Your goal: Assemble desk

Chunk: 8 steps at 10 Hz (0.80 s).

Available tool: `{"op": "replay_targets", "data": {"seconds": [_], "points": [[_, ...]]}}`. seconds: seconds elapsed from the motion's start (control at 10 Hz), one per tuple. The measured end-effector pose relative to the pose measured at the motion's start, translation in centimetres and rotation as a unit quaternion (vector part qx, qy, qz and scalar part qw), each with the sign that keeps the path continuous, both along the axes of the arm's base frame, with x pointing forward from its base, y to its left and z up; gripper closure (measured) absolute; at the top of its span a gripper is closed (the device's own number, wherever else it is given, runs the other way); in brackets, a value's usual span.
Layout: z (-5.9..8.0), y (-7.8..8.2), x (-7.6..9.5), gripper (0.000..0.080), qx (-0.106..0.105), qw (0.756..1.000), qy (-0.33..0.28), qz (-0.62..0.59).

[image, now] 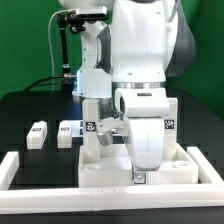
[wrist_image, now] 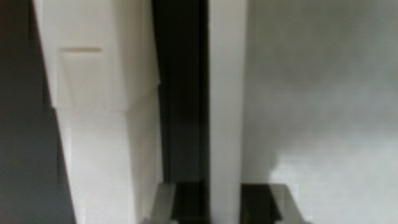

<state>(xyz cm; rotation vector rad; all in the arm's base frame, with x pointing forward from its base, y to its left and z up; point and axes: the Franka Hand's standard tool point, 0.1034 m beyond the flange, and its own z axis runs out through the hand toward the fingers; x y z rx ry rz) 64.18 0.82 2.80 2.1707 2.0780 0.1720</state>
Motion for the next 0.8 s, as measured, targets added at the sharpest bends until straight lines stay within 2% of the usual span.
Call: {"op": "replay_targets", "data": {"seconds": [0.5, 0.7, 0.8], "points": [[0.1, -0.1, 0.2, 0.0735, 0.001, 1.0, -0.001, -0.003], [1.0, 1.5, 1.4, 0.0736, 0.007, 1.0, -0.008, -0.016], [1.0, 1.5, 1.6, 0.0736, 0.005, 1.0, -0.008, -0.02]]}}
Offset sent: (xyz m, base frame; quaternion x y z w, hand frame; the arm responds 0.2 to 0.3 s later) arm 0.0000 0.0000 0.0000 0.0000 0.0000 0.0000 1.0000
